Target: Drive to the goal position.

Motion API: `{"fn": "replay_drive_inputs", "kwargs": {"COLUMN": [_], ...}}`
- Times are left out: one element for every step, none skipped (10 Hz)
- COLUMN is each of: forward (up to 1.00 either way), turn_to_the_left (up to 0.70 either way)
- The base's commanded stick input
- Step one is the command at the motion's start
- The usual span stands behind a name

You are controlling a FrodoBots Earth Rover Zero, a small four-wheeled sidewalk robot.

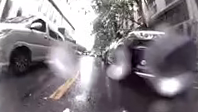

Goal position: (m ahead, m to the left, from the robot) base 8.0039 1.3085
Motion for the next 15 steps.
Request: {"fn": "replay_drive_inputs", "kwargs": {"forward": [0.7, 0.7, 0.7, 0.7, 0.7, 0.7, 0.7, 0.7, 0.7, 0.7, 0.7, 0.7, 0.7, 0.7, 0.7], "turn_to_the_left": [0.0, 0.0, 0.1, 0.14, 0.1, 0.03, 0.0, 0.0, 0.0, 0.0, 0.0, 0.0, 0.0, 0.0, 0.0]}}
